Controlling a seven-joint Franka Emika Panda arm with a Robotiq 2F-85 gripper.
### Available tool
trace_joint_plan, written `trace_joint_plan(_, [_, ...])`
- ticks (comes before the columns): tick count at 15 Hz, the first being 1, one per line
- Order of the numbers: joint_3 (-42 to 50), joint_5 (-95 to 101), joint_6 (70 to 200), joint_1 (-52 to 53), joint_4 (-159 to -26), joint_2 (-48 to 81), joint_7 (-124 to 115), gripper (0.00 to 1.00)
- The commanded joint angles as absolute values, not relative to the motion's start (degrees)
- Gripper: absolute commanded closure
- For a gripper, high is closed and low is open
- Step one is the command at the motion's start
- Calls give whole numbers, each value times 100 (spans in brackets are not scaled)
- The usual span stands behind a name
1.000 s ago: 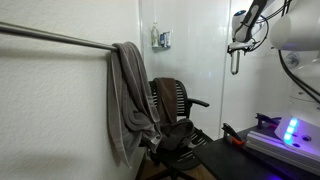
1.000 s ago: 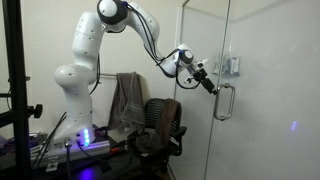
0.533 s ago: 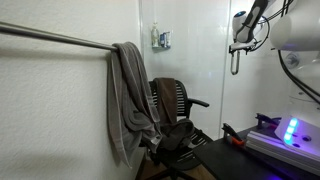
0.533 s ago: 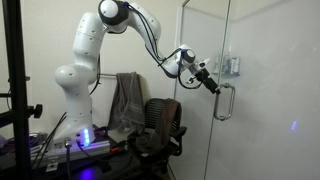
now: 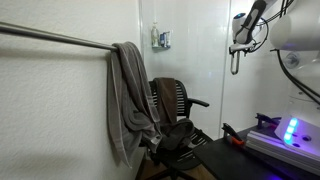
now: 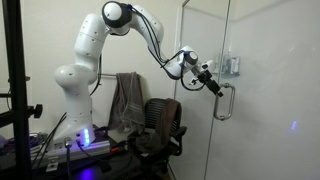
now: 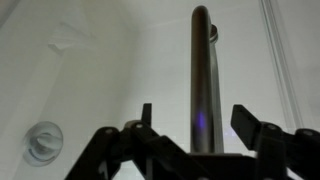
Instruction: Open the shower door
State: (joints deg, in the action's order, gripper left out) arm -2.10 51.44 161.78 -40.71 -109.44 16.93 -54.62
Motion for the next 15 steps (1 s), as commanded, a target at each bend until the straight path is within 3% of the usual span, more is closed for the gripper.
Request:
trace_joint_plan(1, [-160,5244,16205,-4049,-10919,1716,-5568,48])
trace_joint_plan(8, [-169,5222,16139,-4056,-10940,1680,-5453,95])
trace_joint_plan(14, [-362,4656,15035,-4082,-11300,1126,-4888,94])
trace_joint_plan(15, [414,4138,15070,-3370,-11376,1029,-4570,94])
